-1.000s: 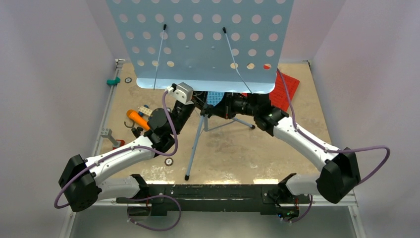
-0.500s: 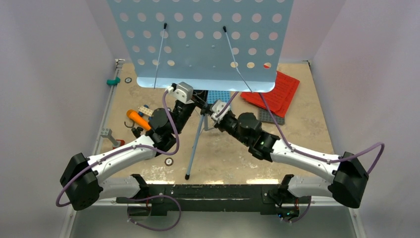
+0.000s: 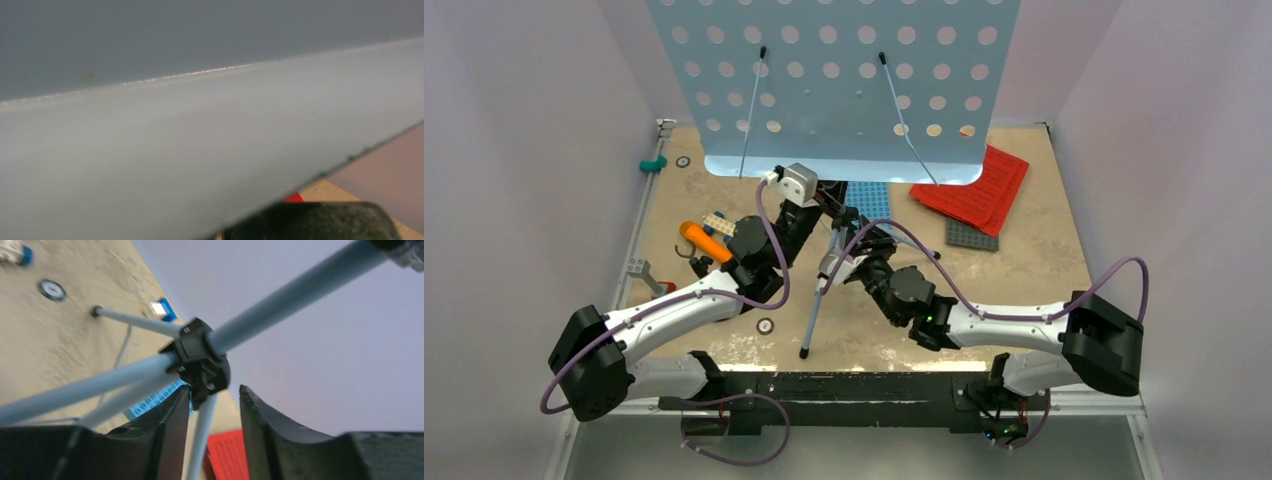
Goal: Pack up the instrument practice props
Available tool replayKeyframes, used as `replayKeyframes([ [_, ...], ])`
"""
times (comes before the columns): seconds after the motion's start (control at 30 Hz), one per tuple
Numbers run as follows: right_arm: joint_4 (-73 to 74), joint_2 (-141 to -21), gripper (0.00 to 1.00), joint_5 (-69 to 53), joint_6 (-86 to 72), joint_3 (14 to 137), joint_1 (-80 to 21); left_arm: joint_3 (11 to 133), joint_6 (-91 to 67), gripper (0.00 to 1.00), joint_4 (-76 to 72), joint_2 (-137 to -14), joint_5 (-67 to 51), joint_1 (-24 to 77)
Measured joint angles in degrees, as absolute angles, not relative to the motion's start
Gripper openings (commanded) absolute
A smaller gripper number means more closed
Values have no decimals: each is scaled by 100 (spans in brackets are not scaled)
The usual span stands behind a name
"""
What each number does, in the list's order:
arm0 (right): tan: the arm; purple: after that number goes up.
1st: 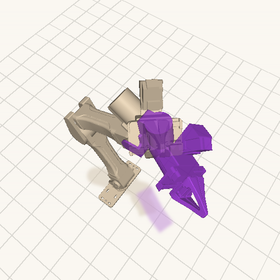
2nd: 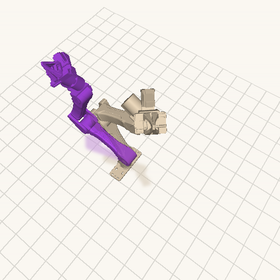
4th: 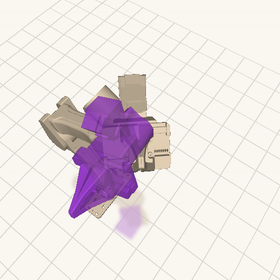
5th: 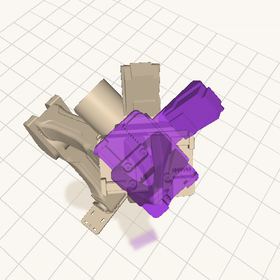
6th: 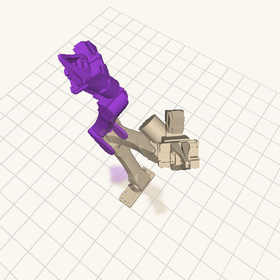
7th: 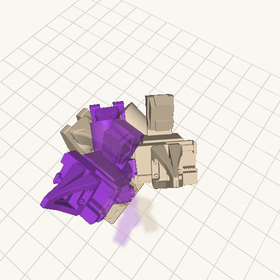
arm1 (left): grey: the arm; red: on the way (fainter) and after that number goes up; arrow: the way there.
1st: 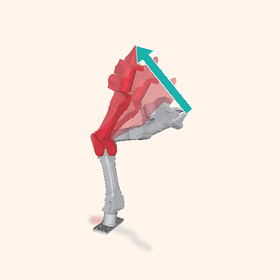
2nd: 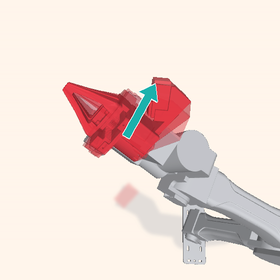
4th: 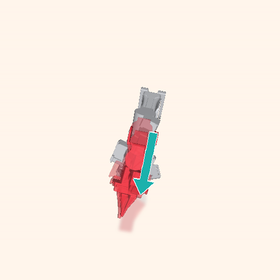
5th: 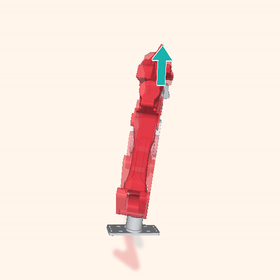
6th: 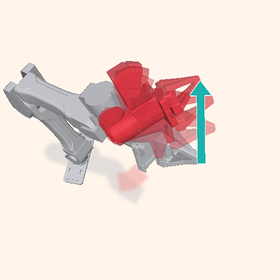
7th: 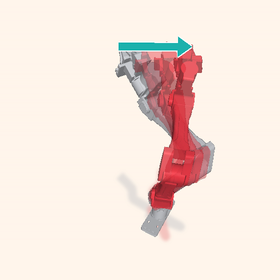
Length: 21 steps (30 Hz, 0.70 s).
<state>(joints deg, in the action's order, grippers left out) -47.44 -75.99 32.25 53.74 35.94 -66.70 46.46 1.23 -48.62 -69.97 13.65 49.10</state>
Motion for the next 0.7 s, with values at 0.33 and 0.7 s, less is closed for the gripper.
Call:
replayKeyframes([
  [0.33, -2370, -5970, 74, 3815, 3223, 3778, -6657, 4663, 110, 0, -4812, -7017, 1367, 4910],
  [0.7, -895, -4633, 78, 1420, -574, 3603, -5140, 4582, 84, 0, -4899, -6976, 1372, 4925],
])
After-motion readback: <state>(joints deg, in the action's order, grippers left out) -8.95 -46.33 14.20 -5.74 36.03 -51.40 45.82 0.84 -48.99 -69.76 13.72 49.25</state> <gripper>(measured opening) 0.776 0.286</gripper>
